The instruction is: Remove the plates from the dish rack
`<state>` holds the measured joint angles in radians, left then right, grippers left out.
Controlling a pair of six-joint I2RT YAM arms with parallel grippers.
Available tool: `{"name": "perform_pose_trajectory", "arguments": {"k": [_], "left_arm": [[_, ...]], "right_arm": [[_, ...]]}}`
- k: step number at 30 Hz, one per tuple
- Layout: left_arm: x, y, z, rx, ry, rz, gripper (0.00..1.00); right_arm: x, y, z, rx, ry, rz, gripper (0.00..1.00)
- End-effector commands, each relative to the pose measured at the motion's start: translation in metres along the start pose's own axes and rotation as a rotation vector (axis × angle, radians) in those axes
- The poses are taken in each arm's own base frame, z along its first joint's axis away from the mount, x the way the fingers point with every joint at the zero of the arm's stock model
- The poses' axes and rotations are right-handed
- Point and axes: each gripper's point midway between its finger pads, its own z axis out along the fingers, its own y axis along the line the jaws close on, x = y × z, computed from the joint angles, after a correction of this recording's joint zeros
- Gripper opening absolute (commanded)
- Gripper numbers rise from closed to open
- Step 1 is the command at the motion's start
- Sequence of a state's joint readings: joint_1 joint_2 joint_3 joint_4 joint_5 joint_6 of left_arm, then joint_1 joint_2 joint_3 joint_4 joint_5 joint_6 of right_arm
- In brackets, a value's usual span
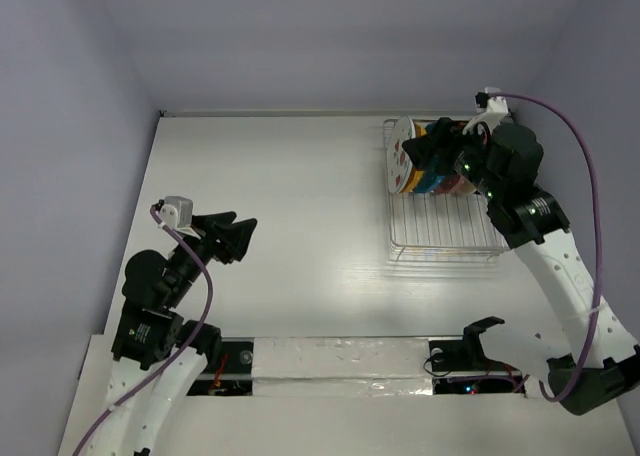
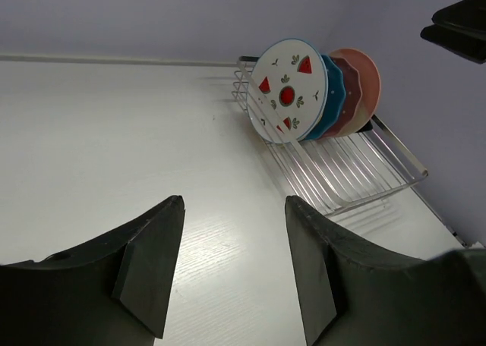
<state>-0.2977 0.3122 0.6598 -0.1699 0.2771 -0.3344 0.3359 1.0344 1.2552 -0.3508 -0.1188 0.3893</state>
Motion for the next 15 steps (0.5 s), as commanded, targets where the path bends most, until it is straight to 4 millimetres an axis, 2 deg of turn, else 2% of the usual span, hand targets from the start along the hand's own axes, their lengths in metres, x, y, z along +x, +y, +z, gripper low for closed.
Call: {"name": "perform_pose_trajectory", "arguments": {"k": [1, 2, 3, 5, 6, 8, 9, 11, 12, 13, 14, 15], "left_arm": [[-0.018, -0.004, 0.001, -0.004, -0.025, 0.018, 0.53], [-0.018, -0.003, 0.0, -0.012, -0.03, 0.017, 0.54], [-0.018, -0.002, -0.001, -0.016, -0.036, 0.015, 0.54], [-0.024, -0.002, -0.006, -0.022, -0.078, 0.022, 0.56], [-0.018, 0.001, -0.005, -0.024, -0.076, 0.02, 0.56], [-0.019, -0.001, -0.009, -0.015, -0.092, 0.008, 0.54], [-0.019, -0.001, -0.009, -0.018, -0.093, 0.008, 0.5], [-0.019, 0.001, -0.009, -0.026, -0.097, 0.005, 0.35], [-0.019, 0.002, -0.009, -0.035, -0.097, 0.002, 0.27], [-0.019, 0.006, -0.009, -0.053, -0.1, 0.002, 0.12], [-0.018, 0.007, -0.008, -0.063, -0.093, -0.001, 0.07], [-0.018, 0.008, -0.009, -0.067, -0.095, 0.0, 0.03]], "right_arm": [[-0.021, -0.012, 0.006, 0.132, -0.044, -0.085, 0.73], [-0.023, -0.016, 0.007, 0.153, -0.046, -0.097, 0.7], [-0.03, -0.022, 0.007, 0.195, -0.063, -0.107, 0.59], [-0.024, -0.035, 0.015, 0.263, -0.03, -0.137, 0.39], [-0.027, -0.047, 0.016, 0.334, -0.037, -0.148, 0.2], [-0.024, -0.059, 0.023, 0.4, -0.006, -0.172, 0.06], [-0.025, -0.066, 0.023, 0.437, -0.005, -0.181, 0.04], [-0.022, -0.068, 0.033, 0.446, 0.011, -0.189, 0.05], [-0.022, -0.068, 0.038, 0.44, 0.015, -0.192, 0.12], [-0.018, -0.07, 0.042, 0.451, 0.037, -0.194, 0.17], [-0.024, -0.065, 0.046, 0.445, 0.029, -0.195, 0.26], [-0.019, -0.071, 0.056, 0.47, 0.045, -0.202, 0.46]]}}
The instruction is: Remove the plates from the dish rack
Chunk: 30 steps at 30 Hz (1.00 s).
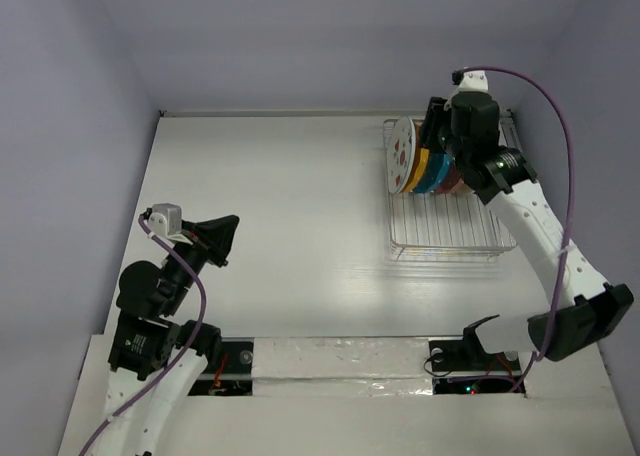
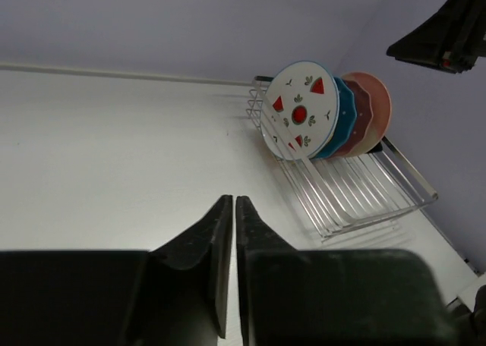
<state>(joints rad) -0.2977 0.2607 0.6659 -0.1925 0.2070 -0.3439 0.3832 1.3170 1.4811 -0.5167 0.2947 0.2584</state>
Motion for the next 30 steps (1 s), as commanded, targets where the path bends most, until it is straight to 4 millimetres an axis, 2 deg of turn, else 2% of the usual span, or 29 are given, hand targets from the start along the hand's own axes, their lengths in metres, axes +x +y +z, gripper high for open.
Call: {"name": "perform_pose_trajectory", "arguments": {"k": [1, 3, 4, 5, 6, 7, 8, 9, 10, 13, 14, 16, 18, 24, 25, 26, 29, 30], "left_arm": [[-0.008, 0.004, 0.002, -0.024, -0.041, 0.002, 0.0], [-0.007, 0.006, 0.002, -0.033, -0.038, 0.001, 0.0], [-0.007, 0.007, 0.003, -0.041, -0.04, 0.001, 0.0], [-0.007, 0.008, 0.003, -0.044, -0.038, 0.001, 0.01], [-0.007, 0.008, 0.004, -0.048, -0.036, 0.0, 0.02], [-0.005, 0.01, 0.005, -0.051, -0.028, -0.002, 0.05], [-0.004, 0.01, 0.006, -0.051, -0.025, -0.003, 0.08], [-0.004, 0.009, 0.006, -0.047, -0.023, -0.003, 0.13], [-0.003, 0.01, 0.007, -0.049, -0.019, -0.003, 0.25], [-0.003, 0.008, 0.006, -0.037, -0.022, -0.002, 0.4], [-0.004, 0.008, 0.006, -0.04, -0.024, -0.001, 0.42], [-0.003, 0.009, 0.006, -0.042, -0.024, -0.002, 0.48], [-0.004, 0.009, 0.006, -0.04, -0.026, 0.0, 0.49], [-0.007, 0.007, 0.003, -0.036, -0.041, 0.001, 0.5], [-0.007, 0.006, 0.003, -0.033, -0.043, 0.001, 0.5], [-0.007, 0.006, 0.003, -0.032, -0.041, 0.003, 0.5], [-0.007, 0.006, 0.003, -0.029, -0.041, 0.003, 0.52], [-0.007, 0.006, 0.003, -0.029, -0.041, 0.005, 0.52]], "right_arm": [[-0.022, -0.003, 0.009, 0.072, -0.046, -0.03, 0.54], [-0.03, -0.003, 0.016, 0.1, -0.053, -0.029, 0.67], [-0.02, -0.002, 0.03, 0.113, -0.015, -0.052, 0.67], [-0.017, -0.001, 0.035, 0.117, 0.001, -0.066, 0.67], [-0.024, 0.002, 0.039, 0.116, -0.003, -0.067, 0.64], [-0.011, 0.002, 0.054, 0.127, 0.04, -0.089, 0.62], [-0.007, 0.003, 0.06, 0.132, 0.055, -0.101, 0.61], [-0.01, 0.004, 0.064, 0.138, 0.054, -0.101, 0.56], [0.001, 0.004, 0.076, 0.153, 0.086, -0.115, 0.53], [0.009, 0.005, 0.091, 0.166, 0.112, -0.131, 0.51], [0.019, 0.005, 0.101, 0.171, 0.137, -0.141, 0.51], [0.028, 0.004, 0.109, 0.184, 0.162, -0.159, 0.51], [0.034, -0.001, 0.121, 0.226, 0.179, -0.174, 0.51], [0.049, -0.023, 0.132, 0.365, 0.203, -0.223, 0.51], [0.053, -0.024, 0.136, 0.372, 0.21, -0.229, 0.47], [0.054, -0.025, 0.136, 0.374, 0.213, -0.232, 0.47], [0.055, -0.024, 0.14, 0.375, 0.209, -0.235, 0.32], [0.054, -0.025, 0.141, 0.38, 0.209, -0.235, 0.24]]}}
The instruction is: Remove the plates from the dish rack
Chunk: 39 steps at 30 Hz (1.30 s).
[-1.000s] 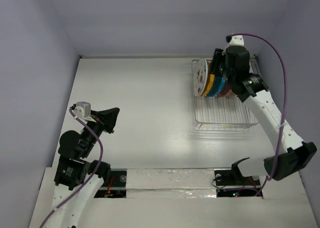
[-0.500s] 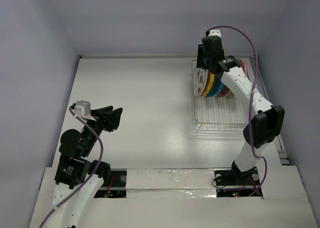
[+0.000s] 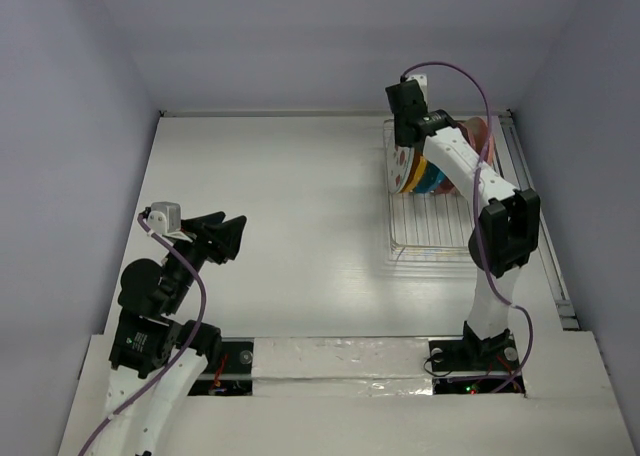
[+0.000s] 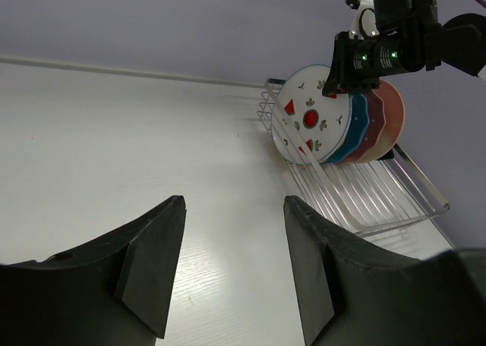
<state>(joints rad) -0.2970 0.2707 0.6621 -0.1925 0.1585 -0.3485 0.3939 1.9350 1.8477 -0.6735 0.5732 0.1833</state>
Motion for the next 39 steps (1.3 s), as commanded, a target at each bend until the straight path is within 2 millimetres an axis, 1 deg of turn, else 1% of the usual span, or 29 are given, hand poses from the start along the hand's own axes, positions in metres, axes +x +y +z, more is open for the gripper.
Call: {"name": "perform_pose_trajectory", "arguments": {"k": [1, 3, 4, 5, 7, 10, 11, 12, 15, 16, 17, 19, 21, 22, 23, 25, 26, 27, 28, 29, 31, 32, 33, 34, 35, 36, 37, 38, 39], "left_arm": [[-0.007, -0.004, -0.001, 0.022, -0.038, 0.01, 0.52], [-0.008, -0.003, -0.001, 0.016, -0.04, 0.007, 0.52], [-0.008, -0.002, -0.001, 0.008, -0.04, 0.007, 0.52], [-0.008, -0.002, -0.001, 0.008, -0.042, 0.005, 0.52], [-0.008, -0.003, -0.001, 0.017, -0.039, 0.007, 0.52], [-0.008, -0.002, 0.0, 0.009, -0.038, 0.005, 0.52], [-0.007, -0.001, 0.0, 0.001, -0.037, 0.003, 0.52], [-0.008, 0.0, -0.001, -0.004, -0.04, 0.003, 0.52], [-0.008, 0.0, 0.0, -0.002, -0.038, 0.0, 0.53], [-0.007, 0.0, 0.0, -0.002, -0.036, 0.0, 0.53], [-0.007, 0.0, 0.001, -0.001, -0.034, -0.001, 0.53], [-0.007, -0.001, 0.001, 0.002, -0.035, 0.0, 0.53], [-0.007, 0.001, 0.001, -0.007, -0.037, 0.0, 0.53], [-0.007, 0.001, 0.001, -0.005, -0.038, 0.0, 0.53], [-0.008, 0.001, 0.001, -0.004, -0.039, 0.001, 0.53], [-0.007, 0.001, 0.001, -0.004, -0.037, 0.0, 0.53], [-0.007, 0.001, 0.001, -0.005, -0.038, 0.0, 0.53], [-0.007, 0.001, 0.001, -0.006, -0.036, 0.0, 0.53], [-0.007, 0.0, 0.001, 0.0, -0.037, 0.001, 0.53], [-0.008, 0.002, 0.001, -0.009, -0.041, 0.002, 0.53], [-0.008, 0.001, 0.002, -0.002, -0.038, 0.005, 0.53], [-0.007, 0.001, 0.002, -0.003, -0.035, 0.003, 0.53], [-0.006, 0.002, 0.002, -0.004, -0.032, 0.002, 0.53], [-0.006, 0.002, 0.002, -0.005, -0.031, 0.002, 0.53], [-0.005, 0.002, 0.003, -0.006, -0.028, 0.002, 0.53], [-0.006, 0.002, 0.003, -0.005, -0.029, 0.002, 0.53], [-0.006, 0.002, 0.002, -0.007, -0.03, 0.002, 0.53], [-0.006, 0.003, 0.003, -0.008, -0.027, 0.003, 0.53], [-0.005, 0.003, 0.003, -0.009, -0.026, 0.003, 0.53]], "right_arm": [[-0.034, -0.012, -0.013, 0.054, -0.085, 0.043, 0.19], [-0.043, -0.02, -0.021, 0.1, -0.124, 0.041, 0.06], [-0.048, -0.018, -0.026, 0.103, -0.143, 0.042, 0.03], [-0.055, -0.023, -0.031, 0.11, -0.164, 0.045, 0.0], [-0.073, -0.022, -0.051, 0.094, -0.226, 0.06, 0.0], [-0.095, -0.034, -0.077, 0.122, -0.289, 0.058, 0.0], [-0.104, -0.041, -0.086, 0.136, -0.312, 0.061, 0.0], [-0.111, -0.045, -0.099, 0.134, -0.338, 0.072, 0.0], [-0.126, -0.054, -0.122, 0.121, -0.39, 0.106, 0.0], [-0.132, -0.062, -0.136, 0.11, -0.419, 0.132, 0.0], [-0.137, -0.061, -0.145, 0.09, -0.443, 0.147, 0.0], [-0.143, -0.068, -0.161, 0.06, -0.478, 0.176, 0.0], [-0.144, -0.067, -0.171, 0.03, -0.493, 0.196, 0.0], [-0.142, -0.065, -0.172, 0.009, -0.492, 0.198, 0.0], [-0.144, -0.063, -0.182, -0.026, -0.506, 0.227, 0.0], [-0.147, -0.045, -0.194, -0.151, -0.529, 0.252, 0.0], [-0.139, -0.034, -0.191, -0.205, -0.513, 0.283, 0.0], [-0.139, -0.025, -0.202, -0.28, -0.526, 0.317, 0.0], [-0.145, 0.005, -0.216, -0.444, -0.558, 0.338, 0.0], [-0.126, 0.031, -0.208, -0.526, -0.508, 0.358, 0.0], [-0.115, 0.076, -0.211, -0.685, -0.472, 0.365, 0.0], [-0.117, 0.098, -0.218, -0.766, -0.467, 0.413, 0.0], [-0.116, 0.112, -0.218, -0.819, -0.445, 0.43, 0.0], [-0.111, 0.147, -0.22, -0.939, -0.416, 0.422, 0.0], [-0.107, 0.166, -0.224, -1.0, -0.383, 0.454, 0.0], [-0.112, 0.177, -0.227, -1.03, -0.381, 0.476, 0.0], [-0.106, 0.203, -0.221, -1.083, -0.348, 0.469, 0.0], [-0.102, 0.219, -0.224, -1.115, -0.318, 0.488, 0.0], [-0.101, 0.23, -0.224, -1.134, -0.308, 0.499, 0.0]]}}
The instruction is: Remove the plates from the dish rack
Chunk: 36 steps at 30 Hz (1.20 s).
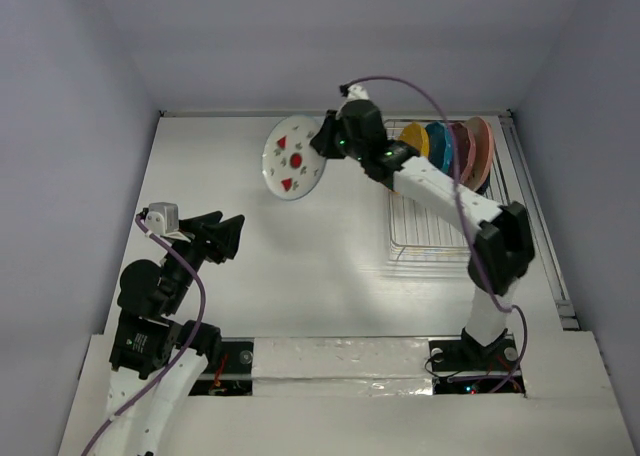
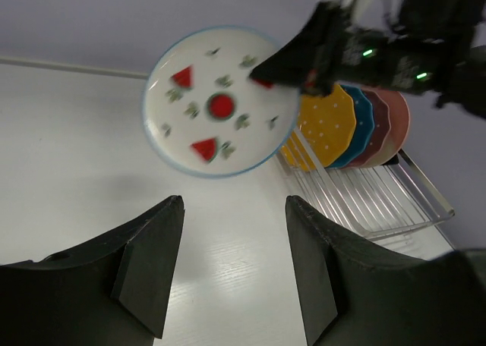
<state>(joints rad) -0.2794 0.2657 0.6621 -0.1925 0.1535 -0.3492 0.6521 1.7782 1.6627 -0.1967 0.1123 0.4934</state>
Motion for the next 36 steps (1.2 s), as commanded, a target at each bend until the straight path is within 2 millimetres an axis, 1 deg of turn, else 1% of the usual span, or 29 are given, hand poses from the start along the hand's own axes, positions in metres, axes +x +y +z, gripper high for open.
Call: {"name": "perform_pose_trajectory", "arguments": {"k": [1, 2, 3, 4, 5, 7, 8, 9, 10, 11, 12, 14, 15, 16, 17, 19, 20, 21, 23, 24, 25, 26, 27, 29, 30, 32, 33, 34, 36], "left_arm": [[-0.002, -0.001, 0.004, 0.011, -0.012, 0.0, 0.53], [-0.002, -0.001, 0.004, 0.013, -0.011, 0.0, 0.53], [-0.002, -0.002, 0.004, 0.014, -0.01, 0.0, 0.53], [-0.001, -0.002, 0.005, 0.014, -0.007, 0.001, 0.53], [-0.002, -0.002, 0.005, 0.015, -0.008, 0.0, 0.53], [-0.001, -0.002, 0.005, 0.019, -0.005, 0.0, 0.53], [-0.001, 0.0, 0.005, 0.01, -0.009, 0.001, 0.53], [-0.002, -0.001, 0.005, 0.011, -0.01, 0.001, 0.53], [-0.001, 0.0, 0.005, 0.008, -0.008, 0.0, 0.53], [-0.002, 0.0, 0.005, 0.007, -0.01, 0.001, 0.54], [-0.002, 0.0, 0.005, 0.007, -0.01, 0.001, 0.54], [-0.001, 0.0, 0.005, 0.007, -0.009, 0.0, 0.54], [-0.002, 0.0, 0.005, 0.009, -0.009, 0.001, 0.53], [-0.001, 0.0, 0.005, 0.007, -0.009, 0.002, 0.54], [-0.001, 0.0, 0.005, 0.007, -0.009, 0.002, 0.54], [-0.002, 0.0, 0.005, 0.008, -0.011, 0.002, 0.54], [-0.002, 0.0, 0.005, 0.007, -0.01, 0.002, 0.54], [-0.002, 0.0, 0.005, 0.007, -0.01, 0.004, 0.54], [-0.002, 0.0, 0.004, 0.008, -0.011, 0.002, 0.54], [-0.002, 0.0, 0.005, 0.005, -0.013, 0.002, 0.54], [-0.004, 0.0, 0.004, 0.006, -0.017, 0.003, 0.54], [-0.003, 0.0, 0.004, 0.004, -0.015, 0.003, 0.54], [-0.003, 0.0, 0.004, 0.006, -0.015, 0.003, 0.54], [-0.003, -0.001, 0.004, 0.011, -0.014, 0.004, 0.54], [-0.003, -0.001, 0.004, 0.011, -0.015, 0.003, 0.54], [-0.003, -0.001, 0.004, 0.015, -0.015, 0.003, 0.54], [-0.003, -0.001, 0.004, 0.014, -0.014, 0.003, 0.54], [-0.003, -0.002, 0.004, 0.015, -0.016, 0.003, 0.54], [-0.003, -0.001, 0.004, 0.015, -0.015, 0.003, 0.54]], "right_arm": [[-0.037, 0.099, 0.012, -0.349, -0.117, 0.179, 0.0], [-0.03, 0.105, 0.022, -0.358, -0.108, 0.194, 0.0], [-0.019, 0.117, 0.03, -0.381, -0.086, 0.235, 0.0], [-0.023, 0.131, 0.035, -0.422, -0.091, 0.255, 0.0], [0.01, 0.128, 0.064, -0.398, -0.029, 0.292, 0.0], [0.033, 0.136, 0.084, -0.384, 0.005, 0.325, 0.0], [0.028, 0.14, 0.091, -0.382, -0.004, 0.354, 0.0], [0.056, 0.136, 0.11, -0.355, 0.032, 0.365, 0.0], [0.062, 0.135, 0.118, -0.348, 0.04, 0.381, 0.0], [0.074, 0.136, 0.132, -0.355, 0.064, 0.419, 0.0], [0.081, 0.135, 0.138, -0.352, 0.075, 0.443, 0.0], [0.09, 0.134, 0.149, -0.345, 0.093, 0.496, 0.0], [0.09, 0.136, 0.152, -0.35, 0.093, 0.515, 0.0], [0.106, 0.13, 0.161, -0.335, 0.118, 0.529, 0.0], [0.109, 0.131, 0.163, -0.34, 0.128, 0.556, 0.01], [0.124, 0.13, 0.168, -0.351, 0.164, 0.573, 0.12], [0.127, 0.131, 0.168, -0.358, 0.177, 0.582, 0.2], [0.131, 0.131, 0.168, -0.364, 0.189, 0.582, 0.34], [0.14, 0.129, 0.168, -0.363, 0.213, 0.578, 0.48], [0.142, 0.127, 0.168, -0.357, 0.216, 0.57, 0.67], [0.151, 0.12, 0.169, -0.331, 0.229, 0.564, 0.74], [0.148, 0.119, 0.167, -0.321, 0.223, 0.546, 0.8], [0.149, 0.115, 0.167, -0.304, 0.22, 0.53, 0.9], [0.154, 0.104, 0.167, -0.245, 0.222, 0.495, 0.94], [0.148, 0.103, 0.164, -0.238, 0.209, 0.462, 0.95], [0.152, 0.088, 0.161, -0.158, 0.216, 0.414, 0.95], [0.143, 0.087, 0.156, -0.147, 0.204, 0.366, 0.96], [0.142, 0.072, 0.154, -0.067, 0.194, 0.333, 0.96], [0.134, 0.061, 0.149, -0.018, 0.175, 0.239, 0.97]]}}
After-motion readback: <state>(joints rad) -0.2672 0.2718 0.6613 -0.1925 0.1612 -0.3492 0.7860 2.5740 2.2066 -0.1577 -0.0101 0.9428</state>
